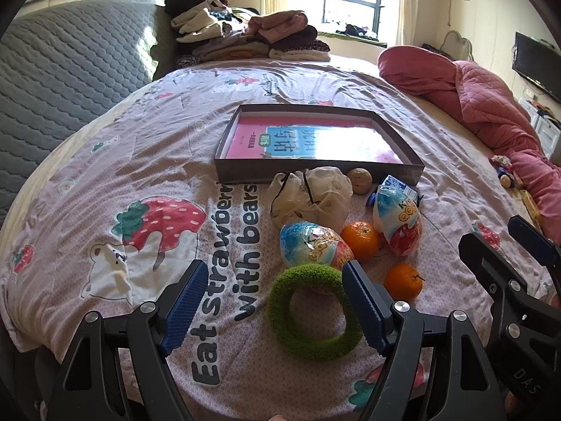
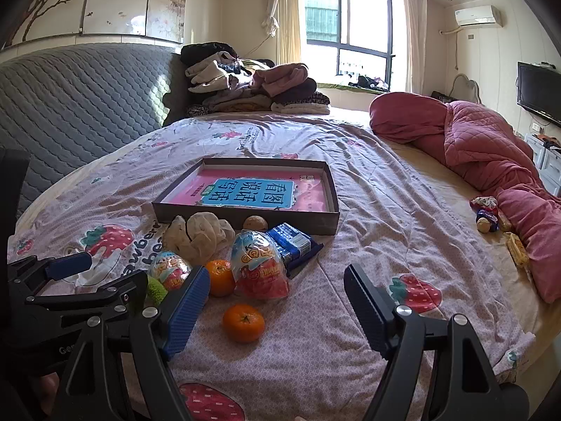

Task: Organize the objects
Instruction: 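Move the left tool toward the green knitted ring while the right tool approaches an orange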

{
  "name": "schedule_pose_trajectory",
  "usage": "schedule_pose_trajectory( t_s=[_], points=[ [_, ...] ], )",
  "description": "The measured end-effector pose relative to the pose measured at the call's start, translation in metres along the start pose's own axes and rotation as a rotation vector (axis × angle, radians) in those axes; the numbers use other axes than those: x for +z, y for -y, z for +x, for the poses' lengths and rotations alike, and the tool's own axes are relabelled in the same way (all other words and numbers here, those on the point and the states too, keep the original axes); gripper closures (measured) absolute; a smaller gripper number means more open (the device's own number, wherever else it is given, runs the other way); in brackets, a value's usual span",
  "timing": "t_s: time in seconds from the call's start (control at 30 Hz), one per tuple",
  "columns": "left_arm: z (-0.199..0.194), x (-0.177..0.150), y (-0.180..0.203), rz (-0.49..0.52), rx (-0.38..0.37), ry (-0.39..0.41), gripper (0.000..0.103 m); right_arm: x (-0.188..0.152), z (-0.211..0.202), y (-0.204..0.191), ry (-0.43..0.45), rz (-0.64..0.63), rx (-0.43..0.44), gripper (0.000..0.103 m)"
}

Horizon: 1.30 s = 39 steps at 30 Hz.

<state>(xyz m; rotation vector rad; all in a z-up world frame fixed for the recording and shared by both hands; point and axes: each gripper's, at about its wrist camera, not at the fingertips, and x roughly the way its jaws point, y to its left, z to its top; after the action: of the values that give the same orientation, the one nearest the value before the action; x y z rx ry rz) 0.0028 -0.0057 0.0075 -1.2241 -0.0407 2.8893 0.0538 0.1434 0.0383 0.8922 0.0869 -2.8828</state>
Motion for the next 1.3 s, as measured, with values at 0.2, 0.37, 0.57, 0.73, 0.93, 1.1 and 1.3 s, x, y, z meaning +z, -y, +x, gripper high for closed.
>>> schedule_pose_trajectory(
  t_s=[0.2,0.37,0.57,0.73,0.93,1.1,1.3],
  points=[
    [-0.001,-0.001,0.0,0.004,0.0,0.0,0.023,0.0,-0.001,0.0,0.0,-0.001,0.001,0.025],
    [-0.003,0.0,0.0,0.008,-0.001,0.007,0.023,0.0,-0.001,-0.001,-0.002,-0.008,0.003,0.025],
    [-0.005,-0.001,0.001,0.012,-0.005,0.008,0.023,-0.001,-0.004,-0.001,0.0,-0.01,0.004,0.025],
    [-0.006,-0.002,0.002,0.018,-0.006,0.004,0.023,-0.002,-0.004,-0.002,-0.005,-0.019,0.008,0.025],
    [-0.006,-0.01,-0.004,0.011,-0.025,-0.017,0.023,-0.005,-0.006,-0.002,-0.014,-0.024,0.014,0.025],
    [-0.006,-0.015,-0.009,0.003,-0.039,-0.036,0.023,-0.008,-0.006,-0.001,-0.023,-0.022,0.023,0.025],
    [-0.006,-0.023,-0.012,0.016,-0.049,-0.058,0.023,-0.012,-0.005,-0.003,-0.046,-0.033,0.043,0.025]
  ],
)
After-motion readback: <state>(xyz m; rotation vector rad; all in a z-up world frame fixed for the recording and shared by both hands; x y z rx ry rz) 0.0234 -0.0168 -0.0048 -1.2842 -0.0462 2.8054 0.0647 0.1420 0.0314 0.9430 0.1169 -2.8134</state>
